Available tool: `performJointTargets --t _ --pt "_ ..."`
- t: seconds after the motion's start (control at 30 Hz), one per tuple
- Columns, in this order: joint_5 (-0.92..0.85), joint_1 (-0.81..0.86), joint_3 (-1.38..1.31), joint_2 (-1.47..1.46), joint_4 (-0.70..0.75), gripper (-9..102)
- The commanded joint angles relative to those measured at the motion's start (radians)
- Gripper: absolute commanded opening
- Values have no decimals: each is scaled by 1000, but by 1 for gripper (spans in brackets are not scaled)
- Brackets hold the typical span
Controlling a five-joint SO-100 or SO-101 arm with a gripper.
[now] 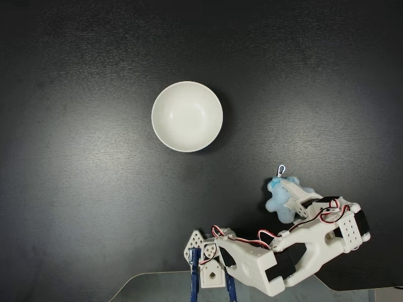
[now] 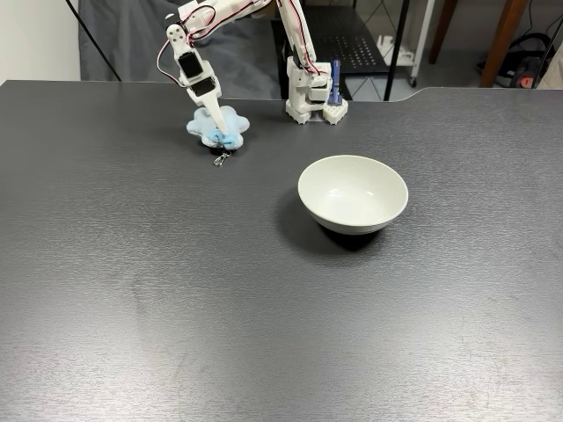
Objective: Grasp a skyblue doll and put it in the white bowl.
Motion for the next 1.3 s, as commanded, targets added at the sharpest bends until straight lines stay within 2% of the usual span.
performJointTargets --t 0.0,0.37,0.67,0.77,1.0,1.17,1.27 --pt "9 67 -11 15 -3 54" --pt "11 66 -31 -94 -9 54" --pt "87 66 -63 -100 -9 51" --pt "91 67 -63 -97 -9 41" --pt "92 72 -64 -84 -9 -2" --pt "92 77 -71 -72 -6 0" --pt "126 74 -120 49 8 -1"
